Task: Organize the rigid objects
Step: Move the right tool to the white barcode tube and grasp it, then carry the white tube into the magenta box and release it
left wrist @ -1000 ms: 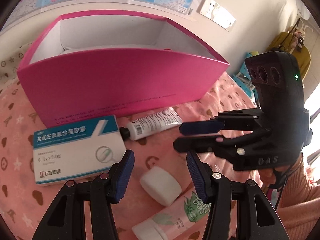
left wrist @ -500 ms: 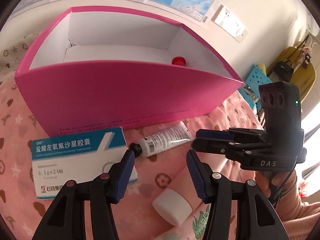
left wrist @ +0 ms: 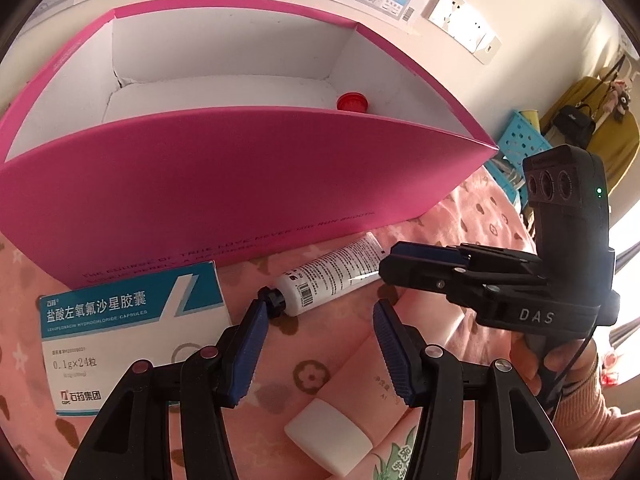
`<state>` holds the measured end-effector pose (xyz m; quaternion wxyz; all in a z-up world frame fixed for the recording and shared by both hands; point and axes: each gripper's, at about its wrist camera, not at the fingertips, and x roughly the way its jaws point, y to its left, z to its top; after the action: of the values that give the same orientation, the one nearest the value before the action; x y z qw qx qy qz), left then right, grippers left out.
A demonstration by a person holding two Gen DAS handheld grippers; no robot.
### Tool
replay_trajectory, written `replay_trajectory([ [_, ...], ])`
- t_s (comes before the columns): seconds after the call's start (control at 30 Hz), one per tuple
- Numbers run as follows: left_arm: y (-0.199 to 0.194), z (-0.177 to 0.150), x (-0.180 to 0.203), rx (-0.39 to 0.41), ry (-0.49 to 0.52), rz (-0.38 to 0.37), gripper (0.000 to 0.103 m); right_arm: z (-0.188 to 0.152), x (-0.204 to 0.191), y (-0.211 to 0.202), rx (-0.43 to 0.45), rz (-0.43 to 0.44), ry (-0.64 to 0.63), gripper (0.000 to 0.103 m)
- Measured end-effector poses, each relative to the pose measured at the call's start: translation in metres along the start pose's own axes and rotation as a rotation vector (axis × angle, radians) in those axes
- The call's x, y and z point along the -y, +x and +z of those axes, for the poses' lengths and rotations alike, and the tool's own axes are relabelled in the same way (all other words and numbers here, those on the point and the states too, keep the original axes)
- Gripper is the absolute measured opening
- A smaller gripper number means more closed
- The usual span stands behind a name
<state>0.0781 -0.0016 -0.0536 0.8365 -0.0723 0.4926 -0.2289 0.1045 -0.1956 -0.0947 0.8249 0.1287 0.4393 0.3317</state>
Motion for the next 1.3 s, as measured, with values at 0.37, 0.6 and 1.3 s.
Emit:
replay_trajectory([
  [0.37, 0.004, 0.002, 0.007, 0.009, 0.024, 0.061, 0.052, 0.0, -0.001, 0.004, 0.011, 0.003, -0.011, 0.042],
  [0.6, -0.007, 0.002, 0.01, 0.032, 0.024, 0.061, 0.052, -0.006, -0.006, -0.008, 0.016, 0.025, -0.012, 0.045],
  [1.3, -0.076, 0.028, 0.055, 0.231, 0.119, 0.041, 0.053, 0.009, -0.048, -0.104, 0.22, 0.033, -0.13, 0.045],
])
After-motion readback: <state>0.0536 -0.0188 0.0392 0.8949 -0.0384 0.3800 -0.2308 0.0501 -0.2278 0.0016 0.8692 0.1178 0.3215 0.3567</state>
